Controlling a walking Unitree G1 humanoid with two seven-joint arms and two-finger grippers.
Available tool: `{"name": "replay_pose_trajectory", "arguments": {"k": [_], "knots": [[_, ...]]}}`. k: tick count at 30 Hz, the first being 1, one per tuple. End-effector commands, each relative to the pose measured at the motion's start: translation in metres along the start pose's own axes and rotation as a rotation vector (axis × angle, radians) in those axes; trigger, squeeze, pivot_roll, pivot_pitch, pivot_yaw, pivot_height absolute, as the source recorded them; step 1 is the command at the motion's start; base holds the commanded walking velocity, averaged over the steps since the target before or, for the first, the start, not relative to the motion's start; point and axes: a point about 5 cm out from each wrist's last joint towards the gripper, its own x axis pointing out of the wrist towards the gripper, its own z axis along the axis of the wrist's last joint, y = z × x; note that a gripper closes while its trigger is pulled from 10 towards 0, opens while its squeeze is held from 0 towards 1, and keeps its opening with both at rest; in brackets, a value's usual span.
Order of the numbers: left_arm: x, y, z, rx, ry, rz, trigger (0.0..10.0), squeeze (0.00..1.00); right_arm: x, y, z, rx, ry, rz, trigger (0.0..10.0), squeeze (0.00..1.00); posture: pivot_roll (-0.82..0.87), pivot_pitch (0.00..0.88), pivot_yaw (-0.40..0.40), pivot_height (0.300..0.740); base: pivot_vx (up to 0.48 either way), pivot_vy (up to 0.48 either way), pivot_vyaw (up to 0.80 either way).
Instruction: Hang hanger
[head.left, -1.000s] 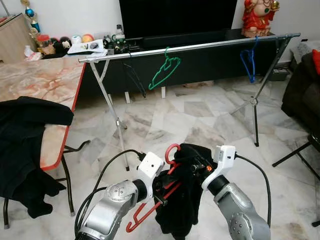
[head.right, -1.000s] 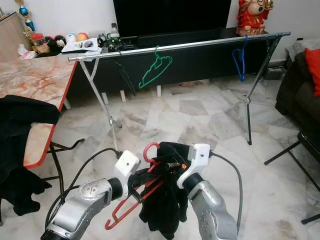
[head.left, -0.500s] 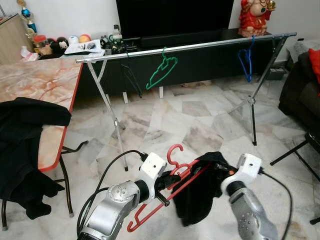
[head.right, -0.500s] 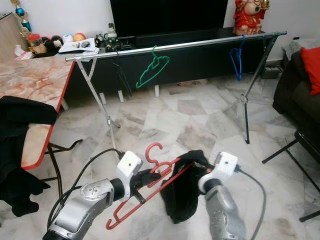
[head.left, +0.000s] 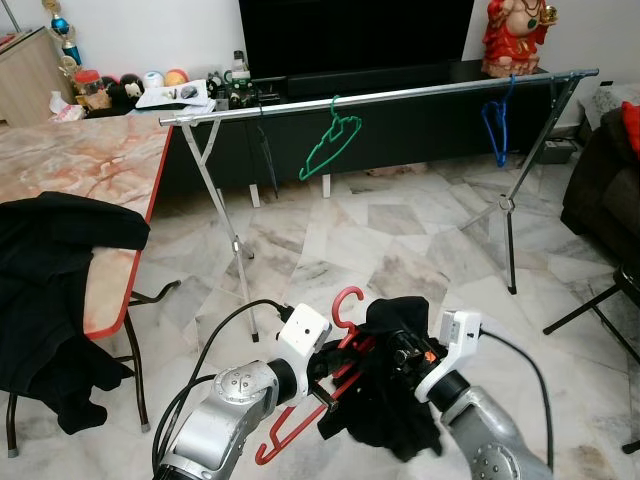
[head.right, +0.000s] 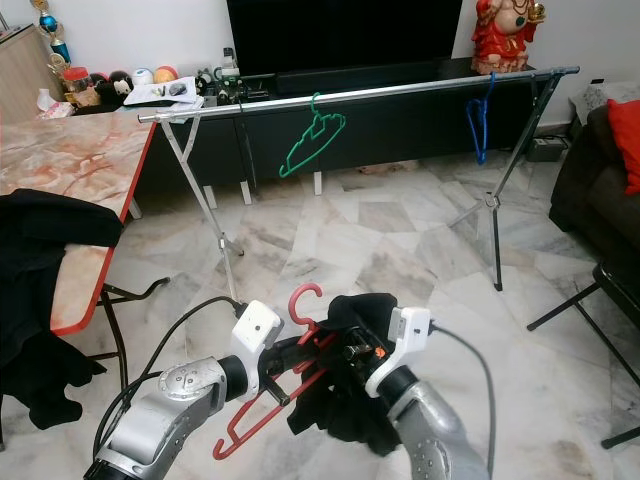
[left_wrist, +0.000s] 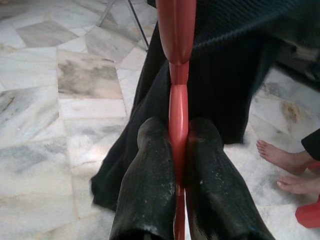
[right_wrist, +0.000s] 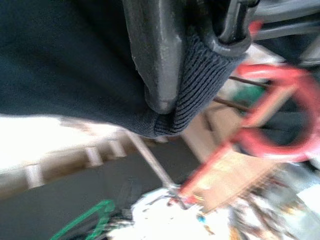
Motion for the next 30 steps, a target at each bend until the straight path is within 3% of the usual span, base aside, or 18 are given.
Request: {"name": "replay_pose_trajectory", "arguments": {"k": [1, 5, 8, 12, 17, 20, 25, 30], "knots": [[-0.002, 0.0, 0.003, 0.001, -0.021, -0.002, 10.0, 0.0, 0.002, -0.018, 0.018, -0.098, -0.035, -0.119, 10.0, 0.0, 0.08, 0.073, 0.05, 0.74, 0.0, 0.0, 0.0], [-0.002, 0.001, 0.002, 0.0, -0.018, 0.0, 10.0, 0.0, 0.004, -0.04, 0.035, -0.204, -0.042, -0.295, 10.0, 0.0, 0.07, 0.075, 0.049, 0.74, 0.0, 0.0, 0.0], [-0.002, 0.001, 0.002, 0.002, -0.018, -0.001, 10.0, 0.0, 0.006, -0.043, 0.038, -0.225, -0.043, -0.337, 10.0, 0.0, 0.07, 0.075, 0.049, 0.74, 0.0, 0.0, 0.0], [-0.002, 0.001, 0.002, 0.002, -0.019, -0.002, 10.0, 0.0, 0.015, -0.036, 0.034, -0.256, -0.036, -0.295, 10.0, 0.0, 0.08, 0.074, 0.05, 0.74, 0.0, 0.0, 0.0], [-0.002, 0.001, 0.003, 0.003, -0.019, 0.001, 10.0, 0.0, 0.025, -0.002, 0.023, -0.225, -0.024, -0.061, 10.0, 0.0, 0.08, 0.074, 0.05, 0.74, 0.0, 0.0, 0.0], [-0.002, 0.001, 0.002, 0.003, -0.019, 0.0, 10.0, 0.0, 0.025, 0.006, 0.02, -0.228, -0.019, 0.002, 10.0, 0.0, 0.08, 0.073, 0.049, 0.74, 0.0, 0.0, 0.0], [-0.001, 0.0, 0.002, 0.001, -0.02, -0.003, 10.0, 0.0, 0.017, 0.033, 0.012, -0.215, -0.004, 0.244, 10.0, 0.0, 0.08, 0.072, 0.051, 0.74, 0.0, 0.0, 0.0], [-0.001, 0.0, 0.003, -0.001, -0.022, -0.002, 10.0, 0.0, 0.012, 0.042, 0.011, -0.202, 0.008, 0.34, 10.0, 0.0, 0.08, 0.072, 0.051, 0.74, 0.0, 0.0, 0.0]]}}
